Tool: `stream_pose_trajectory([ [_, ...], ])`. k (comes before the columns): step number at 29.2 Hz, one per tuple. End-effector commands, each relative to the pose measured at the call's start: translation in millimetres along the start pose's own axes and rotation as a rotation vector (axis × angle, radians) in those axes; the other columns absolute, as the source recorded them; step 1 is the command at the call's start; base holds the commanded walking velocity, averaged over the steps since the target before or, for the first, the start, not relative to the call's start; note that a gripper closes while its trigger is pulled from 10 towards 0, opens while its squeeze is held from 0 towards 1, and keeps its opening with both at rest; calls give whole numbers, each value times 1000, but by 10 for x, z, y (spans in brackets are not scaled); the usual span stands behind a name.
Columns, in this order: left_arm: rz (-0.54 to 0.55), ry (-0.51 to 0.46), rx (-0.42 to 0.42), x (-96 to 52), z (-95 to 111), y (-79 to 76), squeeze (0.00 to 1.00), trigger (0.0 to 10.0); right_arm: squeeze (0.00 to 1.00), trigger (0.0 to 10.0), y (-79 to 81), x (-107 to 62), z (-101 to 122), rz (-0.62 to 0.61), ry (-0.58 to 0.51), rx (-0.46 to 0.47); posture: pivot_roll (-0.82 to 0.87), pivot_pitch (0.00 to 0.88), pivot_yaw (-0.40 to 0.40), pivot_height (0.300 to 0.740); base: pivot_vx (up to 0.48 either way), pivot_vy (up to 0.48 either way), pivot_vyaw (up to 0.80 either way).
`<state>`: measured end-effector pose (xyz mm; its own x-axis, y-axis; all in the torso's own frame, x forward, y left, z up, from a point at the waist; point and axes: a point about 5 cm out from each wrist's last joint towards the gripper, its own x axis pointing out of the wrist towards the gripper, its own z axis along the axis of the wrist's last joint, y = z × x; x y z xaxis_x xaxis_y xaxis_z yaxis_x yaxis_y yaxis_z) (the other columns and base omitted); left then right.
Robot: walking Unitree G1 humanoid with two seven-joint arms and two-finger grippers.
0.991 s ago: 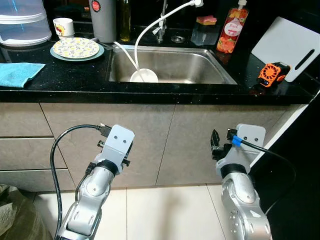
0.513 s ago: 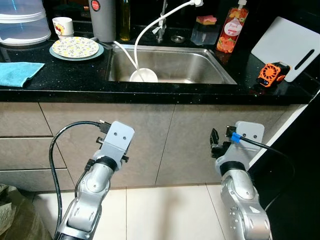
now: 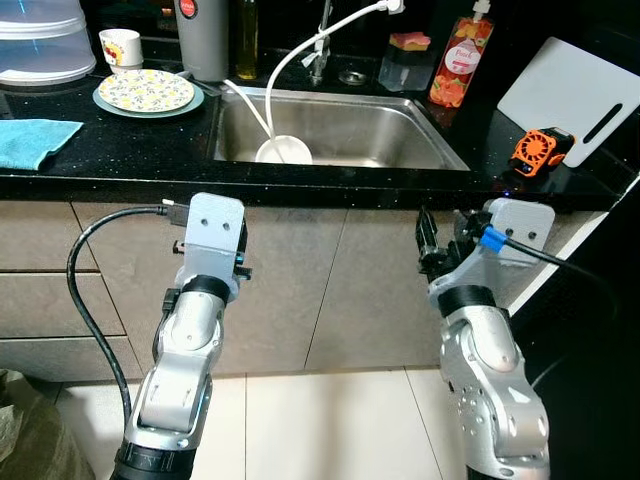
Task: Kitchen organization
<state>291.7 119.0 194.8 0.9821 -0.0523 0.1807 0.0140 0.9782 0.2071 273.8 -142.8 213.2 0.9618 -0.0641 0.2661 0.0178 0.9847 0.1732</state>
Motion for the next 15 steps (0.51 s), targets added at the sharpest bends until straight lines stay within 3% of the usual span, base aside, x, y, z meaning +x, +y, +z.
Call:
stream_pose_trajectory([
  [1, -38, -59, 18, 12, 155, -122, 0, 10000, 0, 10000, -35, 5, 1, -18, 11, 8, 203, 0, -89, 740, 0, 0, 0],
  [5, -77, -181, 37, 73, 465, -191, 0, 10000, 0, 10000, -2, 41, 83, -23, -34, -11, 194, 0, -76, 740, 0, 0, 0],
  [11, -83, -237, 52, 92, 610, -133, 0, 10000, 0, 10000, 26, 36, 176, -15, -84, -38, 195, 0, -70, 740, 0, 0, 0],
  [15, -61, -227, -4, 92, 640, -47, 0, 10000, 0, 10000, 48, 24, 197, -19, -95, 6, 209, 3, -74, 740, 0, 0, 0],
])
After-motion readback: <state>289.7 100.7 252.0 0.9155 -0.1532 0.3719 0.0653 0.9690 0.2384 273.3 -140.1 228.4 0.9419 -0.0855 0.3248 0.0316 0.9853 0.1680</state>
